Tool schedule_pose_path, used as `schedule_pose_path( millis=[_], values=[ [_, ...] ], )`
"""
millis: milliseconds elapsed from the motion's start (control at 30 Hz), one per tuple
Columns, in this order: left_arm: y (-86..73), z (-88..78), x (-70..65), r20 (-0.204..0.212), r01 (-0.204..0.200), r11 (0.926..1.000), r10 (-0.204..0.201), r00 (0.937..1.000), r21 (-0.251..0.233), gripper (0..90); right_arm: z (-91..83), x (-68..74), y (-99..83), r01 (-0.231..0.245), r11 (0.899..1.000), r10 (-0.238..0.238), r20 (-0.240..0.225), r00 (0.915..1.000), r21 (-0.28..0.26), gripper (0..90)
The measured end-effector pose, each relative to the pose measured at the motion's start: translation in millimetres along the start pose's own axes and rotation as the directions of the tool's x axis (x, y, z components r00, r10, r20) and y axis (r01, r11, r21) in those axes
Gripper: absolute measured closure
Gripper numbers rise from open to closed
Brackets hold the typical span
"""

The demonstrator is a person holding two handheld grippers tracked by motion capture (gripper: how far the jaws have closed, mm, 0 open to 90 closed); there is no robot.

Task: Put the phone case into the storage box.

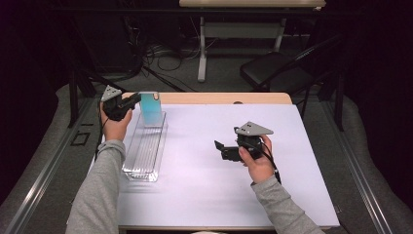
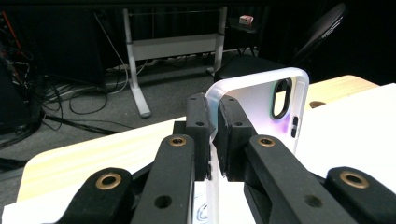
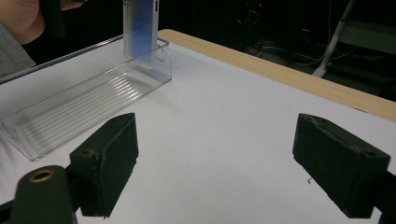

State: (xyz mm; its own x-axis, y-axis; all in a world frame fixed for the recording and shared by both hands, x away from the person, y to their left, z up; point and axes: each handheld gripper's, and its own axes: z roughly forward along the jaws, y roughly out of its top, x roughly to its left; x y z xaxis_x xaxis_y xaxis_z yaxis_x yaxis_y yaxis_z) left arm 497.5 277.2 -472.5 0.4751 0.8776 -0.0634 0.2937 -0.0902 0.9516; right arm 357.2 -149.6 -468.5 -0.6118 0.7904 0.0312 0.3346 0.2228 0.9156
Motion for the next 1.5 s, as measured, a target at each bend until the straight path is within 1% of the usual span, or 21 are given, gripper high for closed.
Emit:
schedule_pose_path(
  millis=[333, 767, 933, 1233, 1500],
  values=[
    [-7.6, 4.3, 3.4, 0.005, 0.005, 1.0, -0.005, 1.0, 0.0, 84.4, 1.1, -0.5, -1.1, -0.001, 1.0, 0.001, 0.001, 1.0, 0.006, 13.9],
    [-13.9, 12.0, 2.0, 0.015, -0.005, 0.9999, 0.005, 0.9999, 0.014, 84.4, 0.6, -1.5, -2.3, -0.009, 1.0, 0.009, 0.002, 1.0, 0.009, 13.9],
    [-15.7, 14.1, 1.8, 0.01, -0.015, 0.9996, 0.015, 0.9998, 0.026, 84.4, 0.7, -1.7, -2.3, -0.01, 1.0, 0.01, 0.001, 1.0, 0.009, 13.9],
    [-17.4, 15.7, 5.3, -0.001, -0.014, 0.9998, 0.014, 0.9999, 0.014, 84.4, 2.0, -2.0, -3.0, -0.003, 1.0, 0.003, 0.0, 1.0, 0.01, 13.9],
    [-19.3, 17.7, 7.2, -0.001, -0.014, 0.9998, 0.014, 0.9999, 0.015, 84.4, 2.7, -2.3, -3.3, -0.007, 1.0, 0.007, 0.0, 1.0, 0.013, 13.9]
  ],
)
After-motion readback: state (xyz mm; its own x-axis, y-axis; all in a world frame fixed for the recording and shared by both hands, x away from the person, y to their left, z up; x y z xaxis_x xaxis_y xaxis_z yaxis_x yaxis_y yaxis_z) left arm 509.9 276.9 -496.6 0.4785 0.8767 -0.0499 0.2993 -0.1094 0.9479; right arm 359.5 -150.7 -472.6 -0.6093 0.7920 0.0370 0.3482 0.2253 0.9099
